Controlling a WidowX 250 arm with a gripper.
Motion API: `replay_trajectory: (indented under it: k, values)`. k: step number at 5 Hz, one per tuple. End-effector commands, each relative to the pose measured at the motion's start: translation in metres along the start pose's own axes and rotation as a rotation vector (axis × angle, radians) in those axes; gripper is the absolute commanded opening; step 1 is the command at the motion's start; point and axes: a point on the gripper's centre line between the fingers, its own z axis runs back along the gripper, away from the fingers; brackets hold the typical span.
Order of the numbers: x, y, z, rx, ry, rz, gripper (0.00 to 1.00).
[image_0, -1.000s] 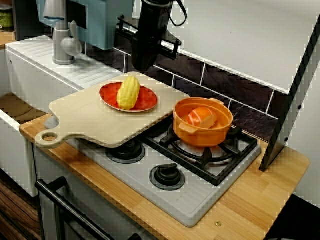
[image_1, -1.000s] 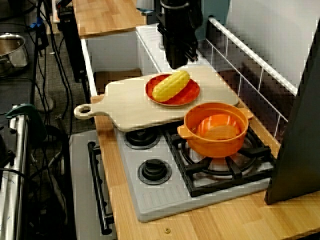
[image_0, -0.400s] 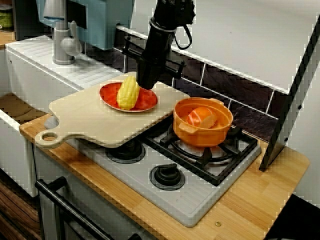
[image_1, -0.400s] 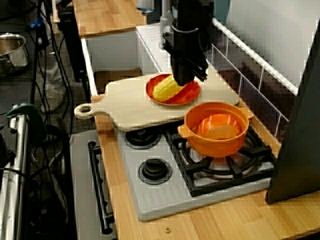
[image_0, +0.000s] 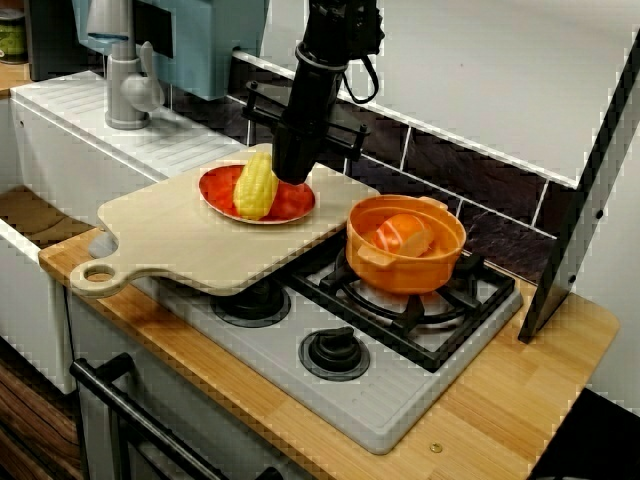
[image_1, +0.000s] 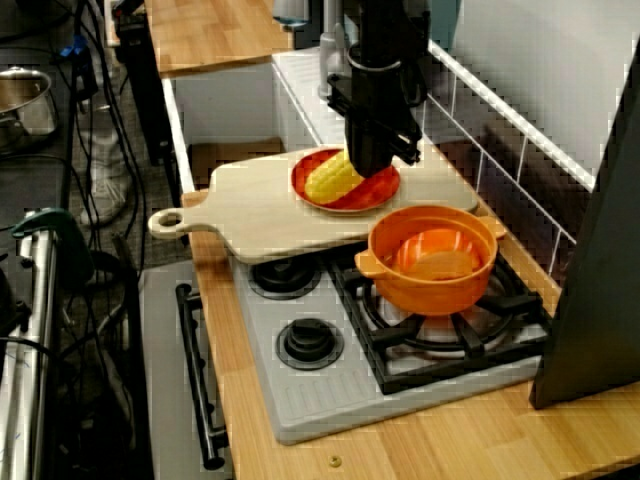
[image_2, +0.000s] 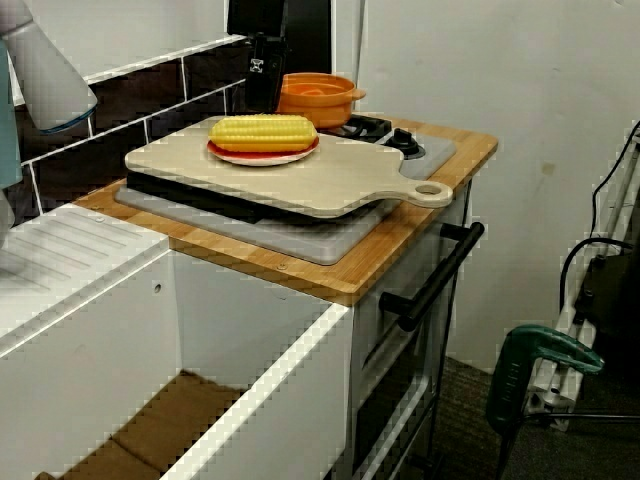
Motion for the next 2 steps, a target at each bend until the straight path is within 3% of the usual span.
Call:
replay_trajectory:
  k: [1,2]
  values:
    - [0.0033,-0.0043,0.0081,-0.013,-0.038,0.047,0.00]
    - [0.0036,-0.0054,0.0055,-0.012,-0.026,0.060,0.00]
